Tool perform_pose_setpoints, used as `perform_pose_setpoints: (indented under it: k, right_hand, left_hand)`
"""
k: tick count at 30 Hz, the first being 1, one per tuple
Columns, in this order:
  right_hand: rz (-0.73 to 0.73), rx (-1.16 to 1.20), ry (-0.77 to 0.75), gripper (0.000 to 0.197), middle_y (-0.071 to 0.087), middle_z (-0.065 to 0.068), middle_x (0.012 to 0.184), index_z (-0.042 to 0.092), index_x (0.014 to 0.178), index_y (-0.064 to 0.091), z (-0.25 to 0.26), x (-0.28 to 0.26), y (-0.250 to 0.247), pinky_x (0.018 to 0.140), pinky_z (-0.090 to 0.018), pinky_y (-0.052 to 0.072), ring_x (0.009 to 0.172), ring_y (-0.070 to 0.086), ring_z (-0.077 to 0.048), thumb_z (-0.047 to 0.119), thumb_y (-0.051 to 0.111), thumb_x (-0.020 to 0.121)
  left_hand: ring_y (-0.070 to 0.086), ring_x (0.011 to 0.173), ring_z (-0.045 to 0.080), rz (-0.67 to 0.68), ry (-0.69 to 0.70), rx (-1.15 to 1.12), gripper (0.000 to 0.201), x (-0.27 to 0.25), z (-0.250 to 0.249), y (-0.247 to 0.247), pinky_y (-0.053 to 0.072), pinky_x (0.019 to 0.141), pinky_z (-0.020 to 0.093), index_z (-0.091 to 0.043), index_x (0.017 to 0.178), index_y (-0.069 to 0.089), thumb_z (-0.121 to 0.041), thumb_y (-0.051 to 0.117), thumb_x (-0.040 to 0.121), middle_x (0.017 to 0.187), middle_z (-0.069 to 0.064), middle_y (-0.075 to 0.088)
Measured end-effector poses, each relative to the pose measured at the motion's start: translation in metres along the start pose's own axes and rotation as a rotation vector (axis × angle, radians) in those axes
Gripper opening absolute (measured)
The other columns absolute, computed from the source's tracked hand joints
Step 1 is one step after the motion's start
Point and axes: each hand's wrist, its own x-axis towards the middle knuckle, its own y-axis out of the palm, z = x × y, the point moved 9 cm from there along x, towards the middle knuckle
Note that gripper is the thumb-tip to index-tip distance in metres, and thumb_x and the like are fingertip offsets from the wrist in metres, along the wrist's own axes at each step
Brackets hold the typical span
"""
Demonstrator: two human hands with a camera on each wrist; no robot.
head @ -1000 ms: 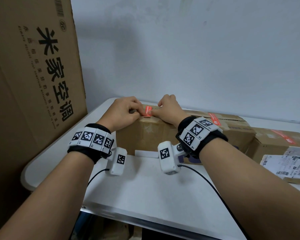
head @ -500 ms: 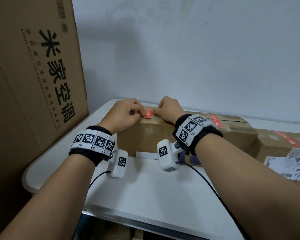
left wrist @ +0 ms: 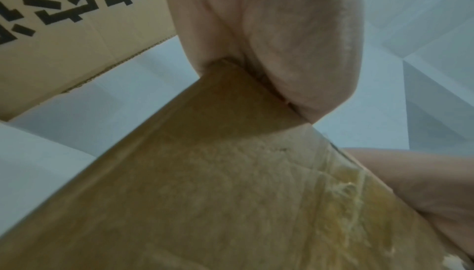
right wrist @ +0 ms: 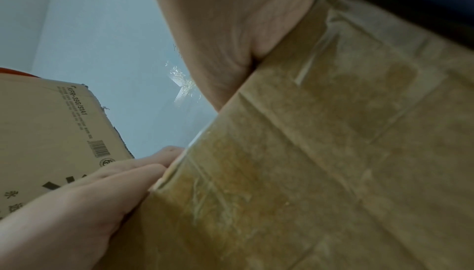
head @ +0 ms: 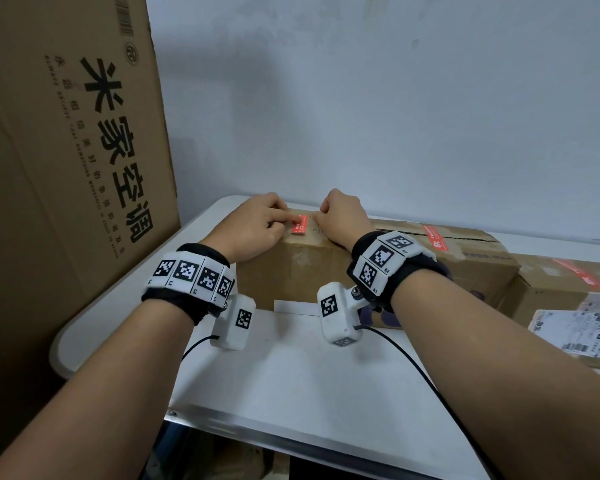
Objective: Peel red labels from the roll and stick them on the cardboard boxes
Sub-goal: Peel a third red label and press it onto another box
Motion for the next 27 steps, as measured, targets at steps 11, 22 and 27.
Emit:
perform_pose_setpoints:
  k: [11, 22, 27]
  right_hand:
    - [0.002, 0.061, -0.081, 0.02, 0.063, -0.012, 0.117, 0.008, 0.11, 0.061, 0.004, -0.005, -0.003, 0.096, -0.041, 0.047, 0.113, 0.056, -0.029, 0.015, 0.054, 0.093]
    - [0.004, 0.082, -0.33, 0.035, 0.062, -0.009, 0.114, 0.016, 0.099, 0.074, 0.025, -0.041, -0.011, 0.092, -0.034, 0.047, 0.104, 0.059, -0.023, -0.001, 0.046, 0.088]
    - [0.007, 0.046, -0.404, 0.042, 0.067, -0.012, 0.111, 0.016, 0.103, 0.076, 0.031, -0.056, -0.012, 0.094, -0.032, 0.045, 0.107, 0.06, -0.026, -0.005, 0.046, 0.083]
  left_hand:
    - [0.04, 0.112, 0.015, 0.07, -0.077, 0.002, 0.048, 0.007, 0.005, 0.007, 0.033, 0.106, 0.031, -0.027, 0.128, 0.059, -0.01, 0.034, 0.092, 0.106, -0.007, 0.041]
    - [0.039, 0.103, 0.012, 0.041, -0.07, 0.005, 0.045, 0.005, 0.007, 0.003, 0.029, 0.094, 0.021, -0.027, 0.128, 0.06, -0.011, 0.035, 0.094, 0.106, -0.003, 0.04]
    - [0.04, 0.099, 0.01, 0.025, -0.084, -0.009, 0.044, 0.005, 0.006, 0.003, 0.028, 0.088, 0.019, -0.024, 0.127, 0.062, -0.011, 0.035, 0.094, 0.106, -0.004, 0.04]
